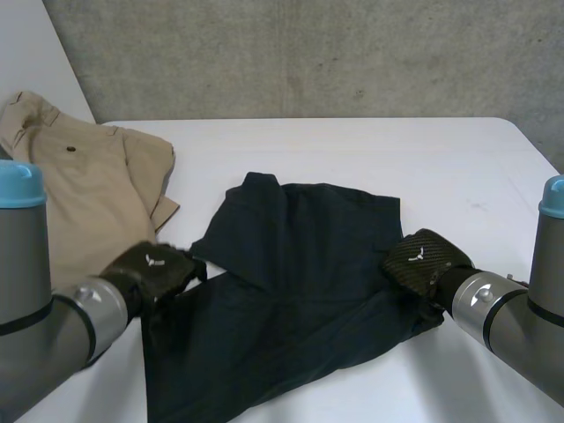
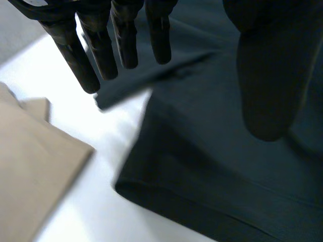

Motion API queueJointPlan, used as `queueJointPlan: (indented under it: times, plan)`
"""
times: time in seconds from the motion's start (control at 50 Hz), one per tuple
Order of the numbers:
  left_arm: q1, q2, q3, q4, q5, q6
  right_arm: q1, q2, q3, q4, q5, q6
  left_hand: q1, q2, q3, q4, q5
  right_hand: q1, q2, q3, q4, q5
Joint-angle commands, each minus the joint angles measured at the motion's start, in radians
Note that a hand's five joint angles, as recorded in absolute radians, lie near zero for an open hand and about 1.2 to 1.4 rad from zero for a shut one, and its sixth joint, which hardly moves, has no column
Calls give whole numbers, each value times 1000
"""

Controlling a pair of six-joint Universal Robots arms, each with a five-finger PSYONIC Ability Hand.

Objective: Fold the laundry.

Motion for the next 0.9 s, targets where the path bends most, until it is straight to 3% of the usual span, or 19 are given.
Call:
queueJointPlan:
  times: [0.02, 0.24, 0.26, 0.34, 0.5, 0.66, 0.8, 0.9]
  plan:
    - [-25, 53, -71, -136, -6, -77, -12, -2, 2, -8, 1, -2, 169, 164, 162, 165, 161, 299, 221, 200, 199, 200]
    - [-82, 30, -164, -131, -25, -69, -27, 0, 5, -19, 19, -1, 271, 266, 265, 268, 264, 299, 221, 200, 199, 200]
    - [-83, 22, -161, -127, -28, -66, -26, 0, 5, -19, 24, -1, 330, 325, 323, 326, 322, 299, 221, 200, 199, 200]
    - [-88, -36, -108, -56, -69, -35, -21, 9, 3, -24, 26, -4, 1021, 1016, 1014, 1017, 1013, 299, 221, 200, 199, 200]
    - [-96, -182, 152, 203, -145, 80, -20, 87, -82, -77, 36, -8, 1023, 1018, 1016, 1019, 1015, 299, 221, 200, 199, 200]
    - [-70, -441, 514, 580, -71, 250, -20, 239, -292, -311, 151, 48, 1023, 1018, 1016, 1019, 1015, 299, 221, 200, 199, 200]
    - [-62, -770, 922, 544, -109, 356, -15, 415, -463, -522, 207, 36, 1023, 1018, 1016, 1019, 1015, 299, 221, 200, 199, 200]
    - [-59, -907, 1104, 495, -143, 336, -14, 562, -587, -646, 214, 13, 1023, 1018, 1016, 1019, 1015, 299, 221, 200, 199, 200]
